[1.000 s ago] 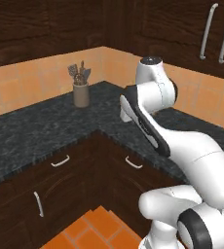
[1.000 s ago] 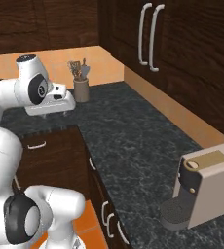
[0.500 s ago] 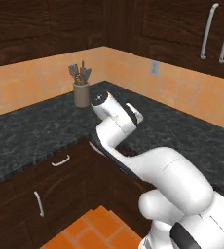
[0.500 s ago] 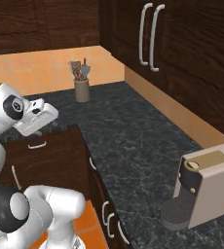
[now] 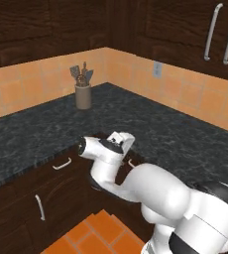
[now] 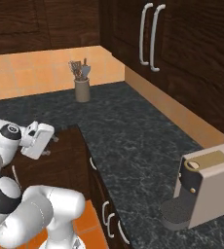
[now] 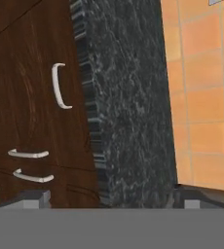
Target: Take a straw from the drawer in front and place it inside the glass cup on the dining counter.
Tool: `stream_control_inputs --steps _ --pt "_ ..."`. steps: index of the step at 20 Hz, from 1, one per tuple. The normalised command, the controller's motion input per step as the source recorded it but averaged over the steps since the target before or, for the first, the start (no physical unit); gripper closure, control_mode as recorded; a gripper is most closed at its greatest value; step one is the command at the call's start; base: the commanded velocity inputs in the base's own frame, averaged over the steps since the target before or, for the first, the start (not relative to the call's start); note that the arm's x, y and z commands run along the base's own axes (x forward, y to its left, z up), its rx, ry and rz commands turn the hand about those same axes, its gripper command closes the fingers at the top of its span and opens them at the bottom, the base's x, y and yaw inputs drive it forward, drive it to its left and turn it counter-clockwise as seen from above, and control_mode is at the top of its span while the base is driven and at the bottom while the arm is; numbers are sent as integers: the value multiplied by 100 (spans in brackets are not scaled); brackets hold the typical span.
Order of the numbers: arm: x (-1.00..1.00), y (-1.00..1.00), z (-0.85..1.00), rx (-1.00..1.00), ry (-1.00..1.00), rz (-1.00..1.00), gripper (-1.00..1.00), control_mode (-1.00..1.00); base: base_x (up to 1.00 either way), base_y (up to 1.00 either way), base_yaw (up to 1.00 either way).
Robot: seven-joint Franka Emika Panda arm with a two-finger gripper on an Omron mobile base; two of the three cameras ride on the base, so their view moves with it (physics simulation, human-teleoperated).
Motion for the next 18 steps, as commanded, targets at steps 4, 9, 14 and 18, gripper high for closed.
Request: stream_control_inputs --steps 4,9,14,18 --pt "14 -18 -62 -21 -1 0 -100 -100 0 0 0" --pt "14 -17 -51 -13 -4 0 -100 -100 0 0 0" --pt "23 -11 -38 -8 -8 1 -100 -100 0 0 0" --pt "36 -14 -36 -7 -7 0 -100 -100 0 0 0"
